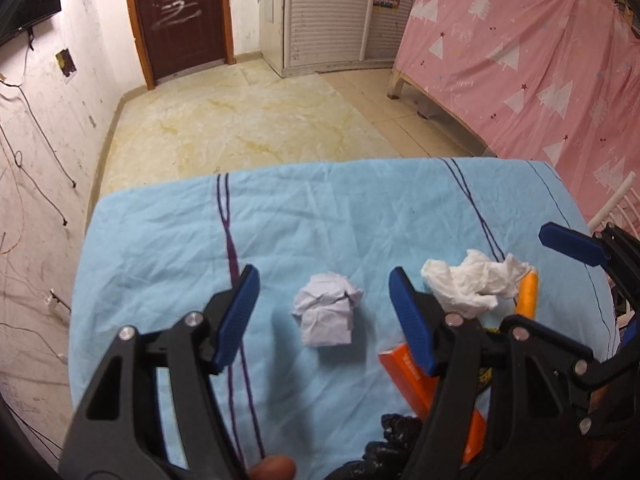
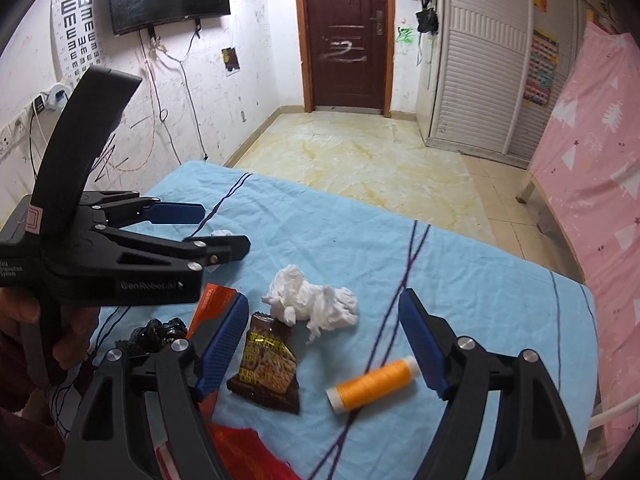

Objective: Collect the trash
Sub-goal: 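Grasp the white paper ball with the left tool while the right tool grasps the white tissue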

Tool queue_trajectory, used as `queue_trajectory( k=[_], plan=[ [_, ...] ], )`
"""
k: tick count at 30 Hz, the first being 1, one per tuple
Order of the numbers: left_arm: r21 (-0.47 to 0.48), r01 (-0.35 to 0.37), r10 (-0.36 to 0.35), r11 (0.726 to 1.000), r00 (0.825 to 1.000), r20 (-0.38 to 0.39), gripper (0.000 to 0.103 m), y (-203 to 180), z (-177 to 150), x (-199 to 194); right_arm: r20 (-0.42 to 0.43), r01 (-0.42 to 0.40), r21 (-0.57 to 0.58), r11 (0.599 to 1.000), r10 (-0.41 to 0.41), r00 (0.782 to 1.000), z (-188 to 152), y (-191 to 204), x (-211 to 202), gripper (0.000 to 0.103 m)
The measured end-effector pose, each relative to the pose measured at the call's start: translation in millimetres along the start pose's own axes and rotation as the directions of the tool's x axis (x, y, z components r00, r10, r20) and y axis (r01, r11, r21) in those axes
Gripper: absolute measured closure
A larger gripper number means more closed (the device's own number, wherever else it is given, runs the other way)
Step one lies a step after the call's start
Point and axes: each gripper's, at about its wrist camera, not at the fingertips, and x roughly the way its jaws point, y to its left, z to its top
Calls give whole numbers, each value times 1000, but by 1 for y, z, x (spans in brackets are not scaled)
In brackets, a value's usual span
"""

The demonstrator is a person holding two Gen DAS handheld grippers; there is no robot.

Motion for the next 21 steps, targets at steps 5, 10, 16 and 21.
queue_trajectory(
  k=[5, 10, 16, 21],
  plan=[
    [8, -32, 32, 999, 999, -13, 39, 0, -2, 9, -29, -8, -8, 1000, 7, 1000, 1, -1, 15, 32],
    [20, -41, 41, 999, 999, -14, 56, 5, -6, 12, -57, -31, 3, 1000, 31, 998, 4, -5, 28, 32],
    [24, -42, 42, 999, 999, -19, 67, 6, -7, 15, -76, -33, 8, 999, 33, 997, 7, -3, 37, 32],
    [23, -48, 48, 999, 999, -13, 74, 7, -8, 15, -90, -33, 12, 999, 34, 995, 5, -4, 45, 32]
  ],
)
